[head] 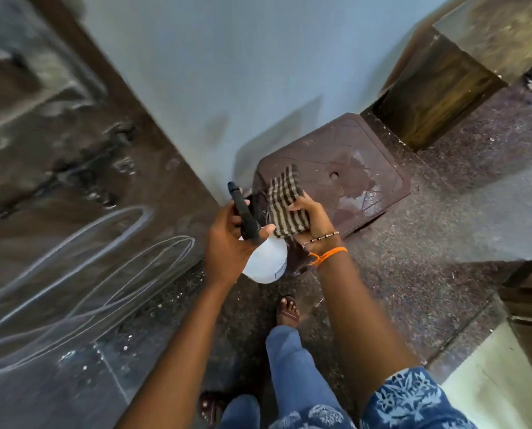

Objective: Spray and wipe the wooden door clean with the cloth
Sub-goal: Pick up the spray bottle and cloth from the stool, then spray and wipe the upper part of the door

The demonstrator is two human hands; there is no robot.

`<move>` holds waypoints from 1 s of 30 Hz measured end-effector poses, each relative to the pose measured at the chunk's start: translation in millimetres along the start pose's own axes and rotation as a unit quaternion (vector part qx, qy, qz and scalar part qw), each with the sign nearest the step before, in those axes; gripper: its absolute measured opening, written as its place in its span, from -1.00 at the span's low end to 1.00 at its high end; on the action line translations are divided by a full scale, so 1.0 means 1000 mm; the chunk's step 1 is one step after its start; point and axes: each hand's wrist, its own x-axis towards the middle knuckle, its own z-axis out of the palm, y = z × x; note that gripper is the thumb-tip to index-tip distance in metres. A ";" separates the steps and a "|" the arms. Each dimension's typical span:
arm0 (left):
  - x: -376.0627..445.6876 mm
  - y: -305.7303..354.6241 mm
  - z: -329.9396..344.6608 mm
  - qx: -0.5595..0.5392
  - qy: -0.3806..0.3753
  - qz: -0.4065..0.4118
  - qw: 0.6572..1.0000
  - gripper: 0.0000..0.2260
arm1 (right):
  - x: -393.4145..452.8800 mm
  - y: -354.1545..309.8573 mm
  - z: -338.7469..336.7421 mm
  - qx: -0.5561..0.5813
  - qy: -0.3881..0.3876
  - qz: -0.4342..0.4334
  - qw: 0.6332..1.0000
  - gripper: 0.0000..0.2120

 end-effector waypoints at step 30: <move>-0.223 0.151 -0.499 -0.093 0.335 0.138 0.927 -0.81 | -0.235 0.206 0.503 0.183 -0.467 0.044 0.864 -0.36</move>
